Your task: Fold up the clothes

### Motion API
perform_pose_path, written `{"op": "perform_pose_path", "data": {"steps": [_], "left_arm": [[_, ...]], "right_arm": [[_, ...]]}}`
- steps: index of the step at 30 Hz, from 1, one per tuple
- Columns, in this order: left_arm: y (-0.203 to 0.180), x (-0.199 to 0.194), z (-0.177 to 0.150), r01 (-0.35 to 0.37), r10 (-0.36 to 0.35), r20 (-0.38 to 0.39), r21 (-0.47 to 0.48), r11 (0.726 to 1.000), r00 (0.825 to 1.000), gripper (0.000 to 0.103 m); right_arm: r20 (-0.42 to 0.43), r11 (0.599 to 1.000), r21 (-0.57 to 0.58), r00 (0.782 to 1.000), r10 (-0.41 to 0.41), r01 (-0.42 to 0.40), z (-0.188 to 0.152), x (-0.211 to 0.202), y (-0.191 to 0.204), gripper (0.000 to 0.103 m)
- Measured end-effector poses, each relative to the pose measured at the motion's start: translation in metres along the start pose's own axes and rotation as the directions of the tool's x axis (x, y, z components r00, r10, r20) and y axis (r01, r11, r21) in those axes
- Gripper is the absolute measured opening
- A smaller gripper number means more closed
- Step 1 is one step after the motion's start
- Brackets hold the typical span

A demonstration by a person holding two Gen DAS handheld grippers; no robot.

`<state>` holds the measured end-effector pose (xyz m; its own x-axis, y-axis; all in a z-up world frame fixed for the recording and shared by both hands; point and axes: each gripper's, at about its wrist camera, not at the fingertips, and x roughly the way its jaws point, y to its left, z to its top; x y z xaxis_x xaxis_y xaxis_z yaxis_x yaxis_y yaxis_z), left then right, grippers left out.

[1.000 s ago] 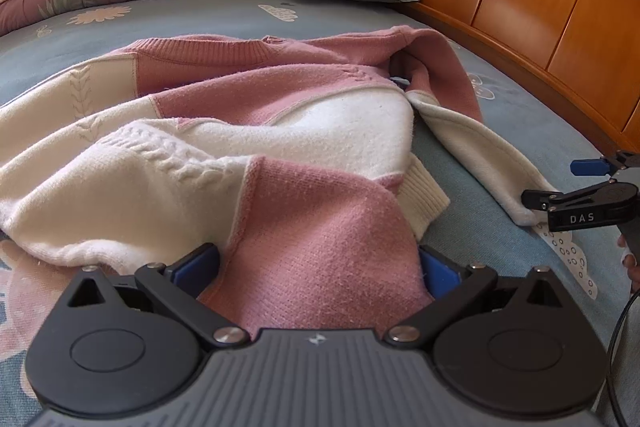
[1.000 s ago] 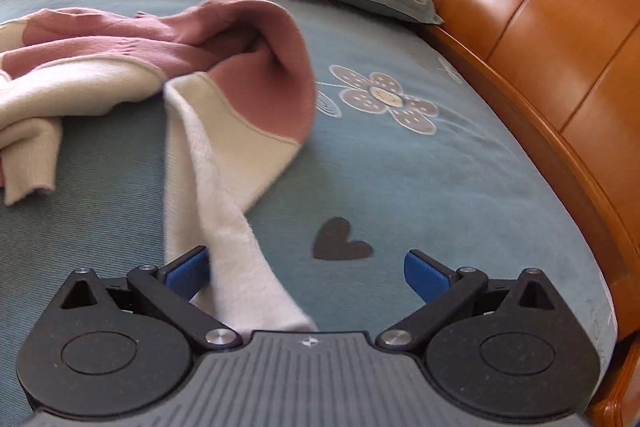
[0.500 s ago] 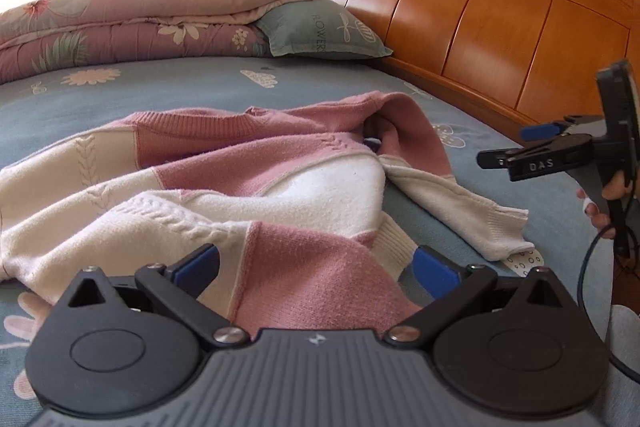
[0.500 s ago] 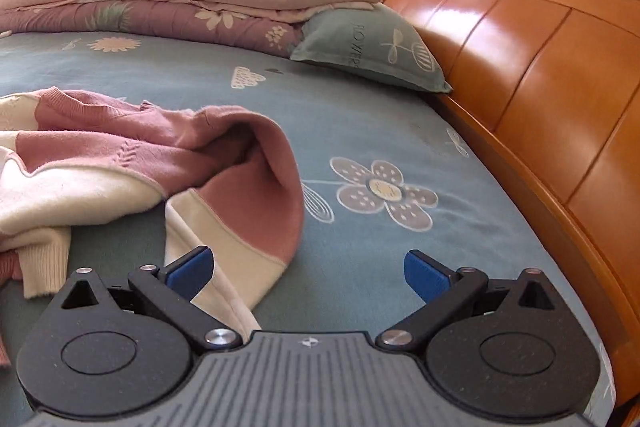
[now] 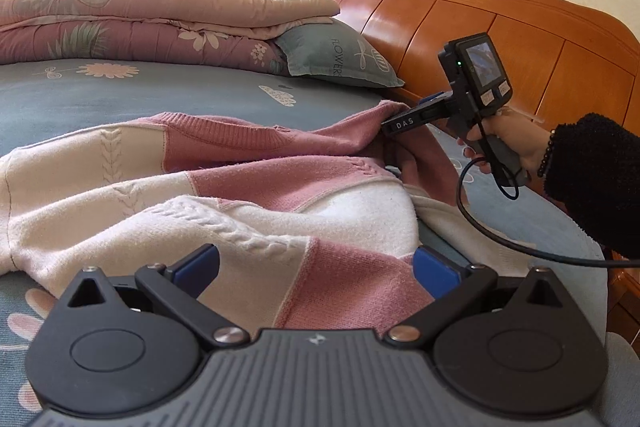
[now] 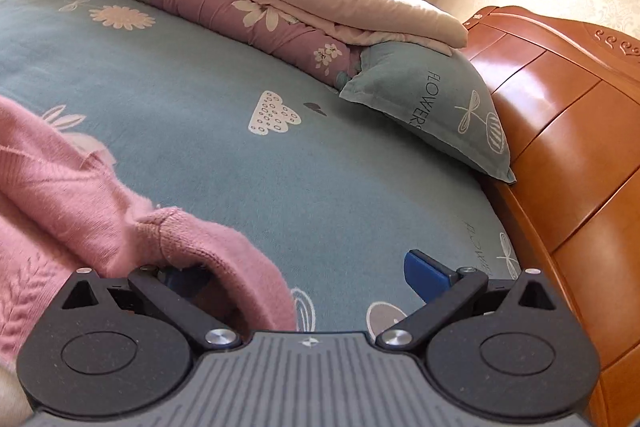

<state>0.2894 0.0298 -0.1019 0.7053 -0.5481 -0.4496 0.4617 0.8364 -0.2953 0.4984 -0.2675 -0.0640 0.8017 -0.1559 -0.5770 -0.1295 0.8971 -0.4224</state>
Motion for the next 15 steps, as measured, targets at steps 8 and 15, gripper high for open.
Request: {"op": "perform_pose_path", "data": {"steps": [8,15], "left_arm": [[0.02,0.004,-0.002,-0.009,0.008,-0.011,-0.076,0.997,1.0,0.102],[0.021,0.001,-0.002,-0.018,0.018,-0.002,-0.077,0.997,1.0,0.102]], "right_arm": [[-0.15,0.977,0.192,0.98,0.128,-0.098,0.013,0.099,-0.017,0.103],[-0.123,0.956,0.258,0.977,0.176,-0.14,-0.001,0.056,-0.033,0.103]]}}
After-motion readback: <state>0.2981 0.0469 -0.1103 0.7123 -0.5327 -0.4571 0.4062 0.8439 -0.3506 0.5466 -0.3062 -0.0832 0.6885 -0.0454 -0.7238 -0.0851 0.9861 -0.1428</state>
